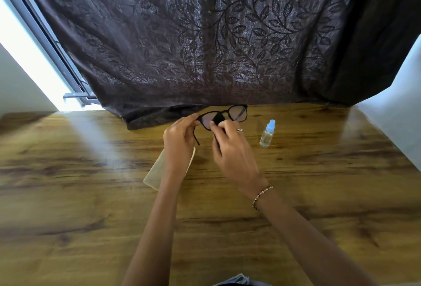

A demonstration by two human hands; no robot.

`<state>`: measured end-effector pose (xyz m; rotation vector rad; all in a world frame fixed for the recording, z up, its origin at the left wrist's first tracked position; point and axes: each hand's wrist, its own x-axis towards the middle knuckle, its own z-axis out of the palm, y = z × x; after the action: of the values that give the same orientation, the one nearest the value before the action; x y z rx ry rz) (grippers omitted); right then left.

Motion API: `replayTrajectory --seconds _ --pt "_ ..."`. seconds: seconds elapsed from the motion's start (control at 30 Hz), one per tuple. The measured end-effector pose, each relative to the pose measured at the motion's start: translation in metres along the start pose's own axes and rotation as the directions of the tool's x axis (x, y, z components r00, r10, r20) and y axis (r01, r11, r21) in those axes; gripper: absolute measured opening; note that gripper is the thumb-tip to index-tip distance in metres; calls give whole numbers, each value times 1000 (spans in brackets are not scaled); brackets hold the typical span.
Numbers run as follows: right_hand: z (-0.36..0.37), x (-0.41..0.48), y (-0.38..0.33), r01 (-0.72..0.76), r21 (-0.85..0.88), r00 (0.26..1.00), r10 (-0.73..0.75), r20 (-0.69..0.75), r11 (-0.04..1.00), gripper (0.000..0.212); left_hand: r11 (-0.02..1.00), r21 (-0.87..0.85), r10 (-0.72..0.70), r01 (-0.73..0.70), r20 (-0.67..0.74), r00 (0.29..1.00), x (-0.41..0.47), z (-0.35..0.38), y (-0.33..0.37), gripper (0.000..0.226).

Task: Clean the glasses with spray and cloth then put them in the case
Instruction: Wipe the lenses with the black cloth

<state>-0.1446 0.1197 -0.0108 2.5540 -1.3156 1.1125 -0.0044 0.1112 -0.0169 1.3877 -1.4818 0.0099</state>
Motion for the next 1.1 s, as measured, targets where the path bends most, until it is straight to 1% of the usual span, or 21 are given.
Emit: replayTrajectory --seconds 0.07,0.1,0.17,0.23,0.27,0.33,0.43,0.47,0.53,0.6,0.67,0.73,0.87,0.9,1.03,1.1 --pt "1 4 -2 55 -13 998 -54 41 998 41 1000 1 25 -25 16 1000 -1 1 2 25" --pt "1 7 -1 53 -17 998 -53 39 998 44 1000 -1 23 -23 15 1000 -1 1 3 26" --pt "0 12 4 -5 -10 1000 5 17 1000 44 1000 4 6 -6 -5 1000 0 0 1 28" --pt "-1 11 8 -70 4 997 70 -26 998 38 1000 3 -22 22 -26 999 2 -2 -2 28" --pt "-1 9 9 -78 9 996 79 -41 997 35 999 1 -32 32 -33 999 2 -3 -4 27" --pt "1 2 5 -31 4 999 31 -35 1000 34 999 5 -33 33 -31 999 3 -4 -5 26" --pt "3 3 -2 76 -16 997 -75 19 997 42 1000 19 13 -13 1 1000 2 -2 -2 27" --pt "3 7 -2 79 -21 997 -79 24 997 44 1000 17 23 -24 6 1000 1 -1 -1 28" --pt "1 15 -1 36 -33 999 -35 24 999 46 1000 12 22 -22 -1 1000 1 -2 -1 30" --pt "-1 18 4 -22 -47 1000 22 3 999 48 1000 5 -15 15 -24 1000 2 -4 -5 28" --pt "0 14 7 -50 -50 999 49 -16 997 47 999 -1 -50 50 -42 998 4 -6 -7 27" --pt "2 8 4 -17 -43 1000 17 0 999 46 999 6 -47 48 -42 998 4 -6 -7 26" --pt "7 8 -6 116 -49 993 -115 15 992 47 1000 6 6 -6 -2 1000 0 -4 -3 27" --pt "6 11 -5 112 -54 994 -111 9 992 48 1000 4 8 -8 1 1000 0 -4 -2 28" --pt "4 16 4 6 -61 1000 -5 22 998 50 1000 7 -22 22 -15 1000 1 -6 -7 28" --pt "3 12 9 43 -23 998 -42 56 999 46 999 10 -53 53 -16 998 0 -7 -11 27"
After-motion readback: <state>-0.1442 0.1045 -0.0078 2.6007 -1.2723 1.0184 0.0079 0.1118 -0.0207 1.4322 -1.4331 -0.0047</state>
